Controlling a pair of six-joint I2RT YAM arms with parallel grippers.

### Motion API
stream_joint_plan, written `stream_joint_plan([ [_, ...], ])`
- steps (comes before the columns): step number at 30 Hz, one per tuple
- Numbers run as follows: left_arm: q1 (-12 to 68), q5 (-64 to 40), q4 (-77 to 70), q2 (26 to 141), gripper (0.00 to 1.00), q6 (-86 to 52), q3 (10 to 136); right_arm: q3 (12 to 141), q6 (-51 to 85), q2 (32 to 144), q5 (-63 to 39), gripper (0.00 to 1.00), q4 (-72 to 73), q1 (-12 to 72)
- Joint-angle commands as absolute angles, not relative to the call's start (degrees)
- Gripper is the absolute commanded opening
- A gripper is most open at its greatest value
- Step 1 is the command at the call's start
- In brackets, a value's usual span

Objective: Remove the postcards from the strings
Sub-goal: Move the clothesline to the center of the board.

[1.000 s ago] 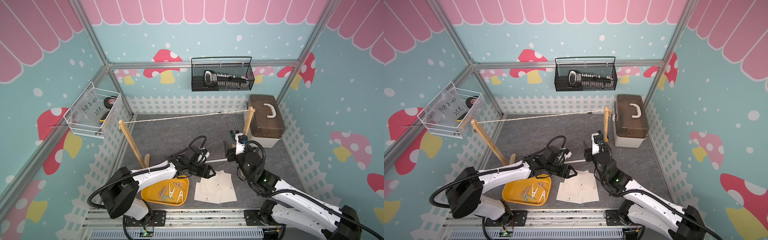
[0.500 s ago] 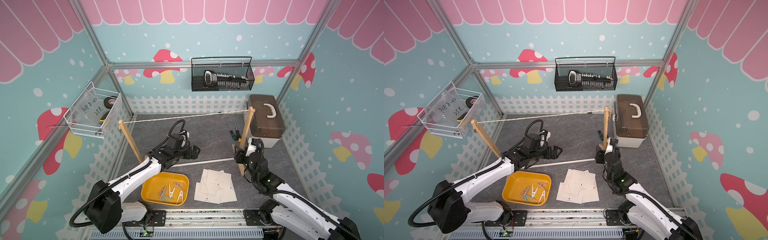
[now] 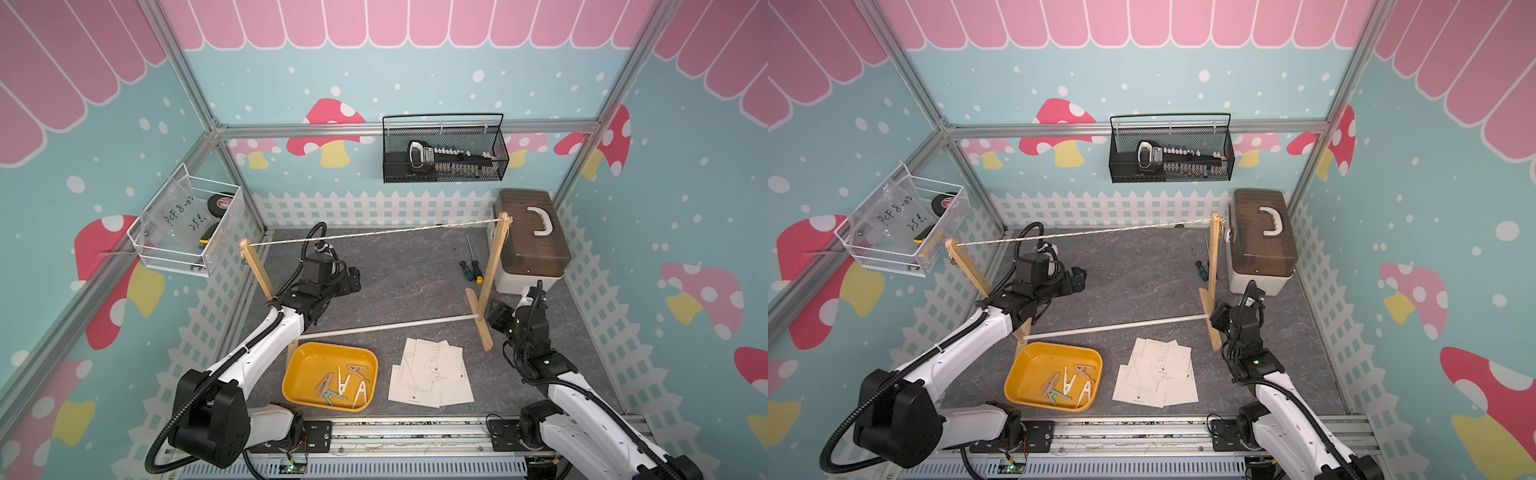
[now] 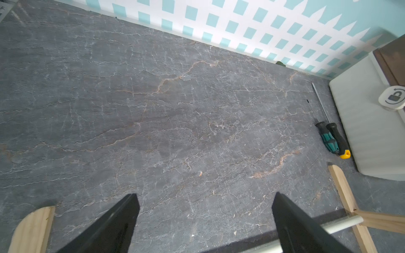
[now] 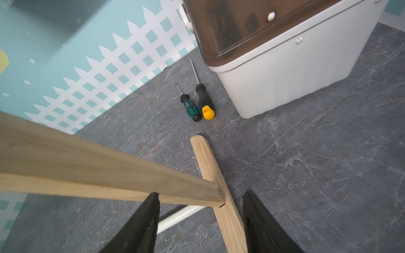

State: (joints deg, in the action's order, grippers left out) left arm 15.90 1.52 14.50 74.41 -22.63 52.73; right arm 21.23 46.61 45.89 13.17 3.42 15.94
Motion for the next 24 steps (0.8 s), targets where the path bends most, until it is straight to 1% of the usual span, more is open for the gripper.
stream_joint_plan([
  [1,13.2,2.7,12.8,74.7,1.0,-22.0,51.7,24.5,44.8,45.3,15.5,0.6,2.5,15.4],
  [8,7.7,2.8,12.4,73.8,1.0,-21.3,51.8,30.2,40.2,49.6,17.2,0.6,6.2,15.3],
  [12,4.9,2.4,13.5,73.7,1.0,-19.2,52.9,32.1,38.2,51.9,15.2,0.59,8.1,15.4],
  [18,0.3,-1.1,13.5,74.4,0.99,-16.7,54.6,33.4,35.0,53.9,12.9,0.6,8.4,15.4],
  [21,-1.3,-2.0,13.5,75.4,0.99,-15.1,55.6,34.3,32.8,55.4,9.3,0.6,8.6,15.3],
  [24,-3.6,-2.6,13.0,76.6,0.99,-13.9,56.4,35.8,30.7,58.4,1.7,0.6,9.8,15.4],
])
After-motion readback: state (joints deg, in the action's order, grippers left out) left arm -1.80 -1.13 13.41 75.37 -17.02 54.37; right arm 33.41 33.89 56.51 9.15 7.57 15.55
